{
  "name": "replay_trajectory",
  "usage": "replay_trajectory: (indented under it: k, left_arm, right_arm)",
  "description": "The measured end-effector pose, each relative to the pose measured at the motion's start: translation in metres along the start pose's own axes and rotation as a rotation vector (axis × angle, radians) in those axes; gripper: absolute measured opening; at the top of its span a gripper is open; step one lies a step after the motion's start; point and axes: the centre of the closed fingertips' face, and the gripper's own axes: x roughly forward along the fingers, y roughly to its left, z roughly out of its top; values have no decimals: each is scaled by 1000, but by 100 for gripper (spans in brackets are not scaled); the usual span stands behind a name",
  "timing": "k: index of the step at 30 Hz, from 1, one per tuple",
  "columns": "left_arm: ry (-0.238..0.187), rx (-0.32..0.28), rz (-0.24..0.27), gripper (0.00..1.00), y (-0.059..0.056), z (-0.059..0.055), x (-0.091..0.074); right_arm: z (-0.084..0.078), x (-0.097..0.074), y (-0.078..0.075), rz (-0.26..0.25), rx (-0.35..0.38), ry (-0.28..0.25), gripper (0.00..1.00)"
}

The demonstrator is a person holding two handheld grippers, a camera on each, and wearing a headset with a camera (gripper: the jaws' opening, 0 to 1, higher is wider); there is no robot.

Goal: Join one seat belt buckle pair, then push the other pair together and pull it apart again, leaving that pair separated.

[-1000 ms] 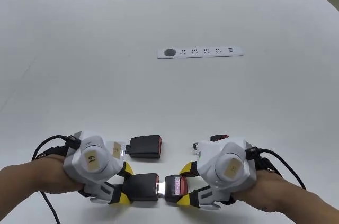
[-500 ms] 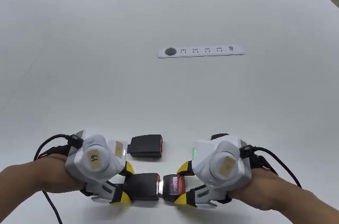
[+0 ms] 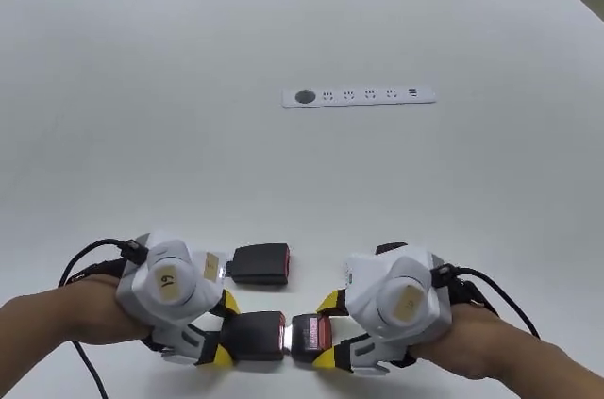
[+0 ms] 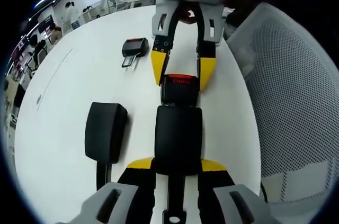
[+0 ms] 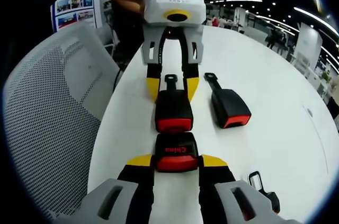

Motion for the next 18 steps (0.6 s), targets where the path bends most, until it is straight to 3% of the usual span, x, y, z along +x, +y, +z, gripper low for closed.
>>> replay_trajectory:
  k: [2, 10, 18]
  left_arm:
    - [14, 17, 1, 30, -2, 0, 0]
    - [0, 17, -2, 31, -4, 1, -1]
    - [37, 20, 13, 33, -6, 2, 0]
  right_arm:
    - [-2, -1, 0, 0, 1, -1, 27]
    - [-4, 0, -3, 5, 2, -25, 28]
    - [-5, 0, -1, 16, -15, -11, 30]
